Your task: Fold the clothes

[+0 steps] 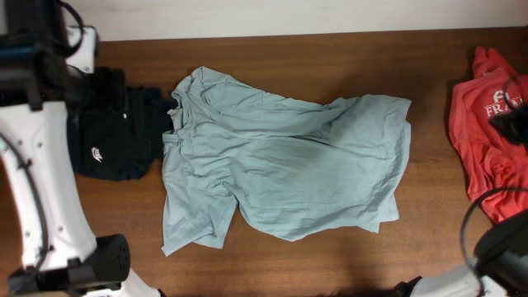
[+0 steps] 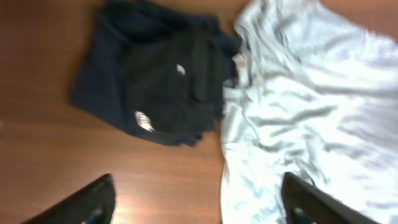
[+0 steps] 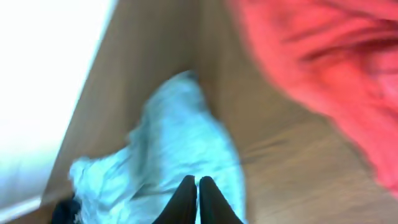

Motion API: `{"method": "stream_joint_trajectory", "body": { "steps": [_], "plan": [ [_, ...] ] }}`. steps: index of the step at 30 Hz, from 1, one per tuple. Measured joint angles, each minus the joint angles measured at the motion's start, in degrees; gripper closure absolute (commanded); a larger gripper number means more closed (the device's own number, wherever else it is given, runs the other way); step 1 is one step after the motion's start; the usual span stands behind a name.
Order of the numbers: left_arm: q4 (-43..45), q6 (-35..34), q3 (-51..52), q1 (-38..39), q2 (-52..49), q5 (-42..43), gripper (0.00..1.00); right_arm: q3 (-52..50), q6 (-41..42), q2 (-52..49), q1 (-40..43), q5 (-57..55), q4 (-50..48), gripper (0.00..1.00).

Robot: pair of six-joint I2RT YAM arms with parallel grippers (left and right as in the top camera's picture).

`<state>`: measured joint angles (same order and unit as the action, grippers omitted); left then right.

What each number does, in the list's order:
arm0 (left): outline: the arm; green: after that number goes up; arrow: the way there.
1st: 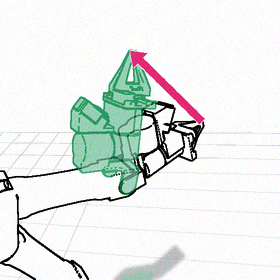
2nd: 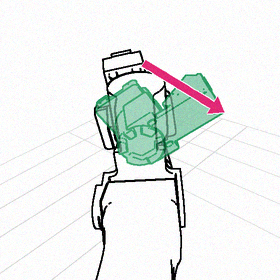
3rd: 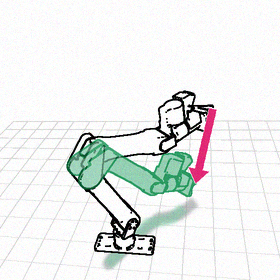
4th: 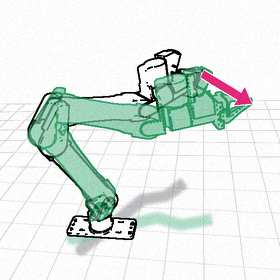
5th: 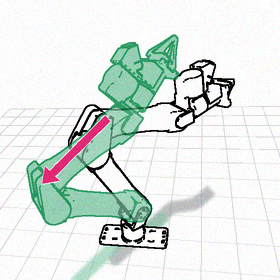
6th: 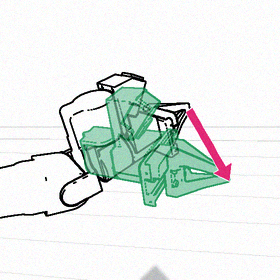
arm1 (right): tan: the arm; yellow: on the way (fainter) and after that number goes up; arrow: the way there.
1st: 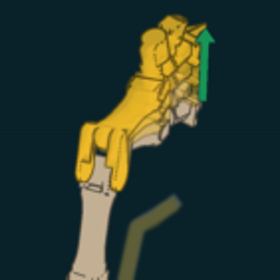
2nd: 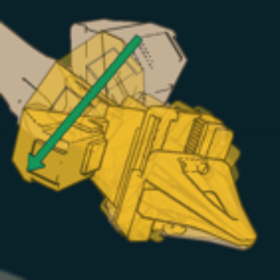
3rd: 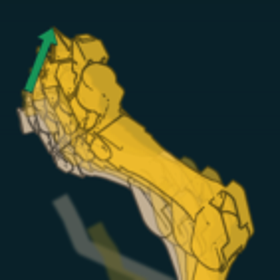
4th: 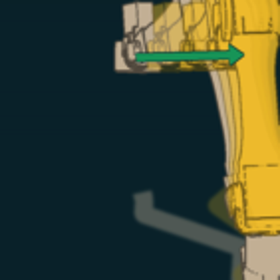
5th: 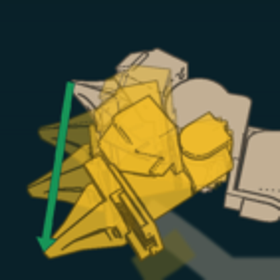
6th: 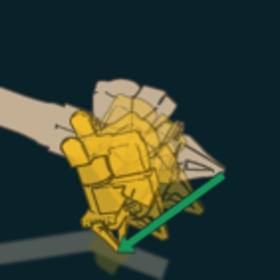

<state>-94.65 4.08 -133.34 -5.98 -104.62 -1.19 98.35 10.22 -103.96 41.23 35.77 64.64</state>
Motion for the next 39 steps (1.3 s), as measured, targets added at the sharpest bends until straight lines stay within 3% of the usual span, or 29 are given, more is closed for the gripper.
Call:
{"method": "stream_joint_trajectory", "body": {
  "steps": [3, 6, 8, 11, 16, 18, 21, 22, 24, 27, 39],
  "plan": [
    [3.0, 2.3, 7.6, 0.1, -0.5, 5.0, 0.20, 0.3, -1.0, 1.5, -7.1, -1.9, 2.8, 0.83],
    [4.7, 3.9, 15.1, 0.6, -1.1, 8.4, 0.14, -0.3, -1.4, 0.8, -14.6, -6.4, 4.7, 0.51],
    [5.1, 4.3, 19.1, 1.1, -1.5, 9.7, 0.13, -0.9, -2.3, 0.0, -19.3, -10.1, 6.0, 0.42],
    [6.1, 4.9, 25.1, 1.7, -1.7, 10.9, 0.13, -2.4, -2.4, -1.0, -25.3, -15.3, 6.5, 0.36],
    [11.1, 5.0, 35.0, 2.2, -1.7, 13.6, 0.14, -6.0, -2.3, -1.3, -29.4, -19.5, 6.6, 0.35],
    [14.2, 5.0, 38.9, 2.2, -1.7, 15.1, 0.14, -7.5, -2.3, -1.3, -29.6, -20.3, 6.2, 0.39],
    [21.3, 5.2, 43.7, 2.2, -1.7, 17.8, 0.25, -10.5, -2.0, -1.3, -29.6, -20.9, 2.8, 0.85],
    [24.2, 5.2, 44.8, 2.2, -1.7, 18.9, 0.33, -11.5, -2.1, -1.3, -29.6, -20.7, 0.3, 0.95],
    [29.9, 5.2, 45.9, 2.5, -1.8, 21.6, 0.43, -14.0, -2.0, -1.3, -29.6, -19.1, -6.8, 0.96],
    [33.8, 5.3, 45.9, 3.6, -1.8, 23.8, 0.49, -16.9, -1.2, -1.3, -29.7, -17.3, -14.9, 0.96],
    [35.4, 5.4, 45.9, 13.5, -1.8, 25.0, 0.50, -25.3, 6.5, -7.7, -31.2, -15.7, -39.7, 0.96]
  ]
}}
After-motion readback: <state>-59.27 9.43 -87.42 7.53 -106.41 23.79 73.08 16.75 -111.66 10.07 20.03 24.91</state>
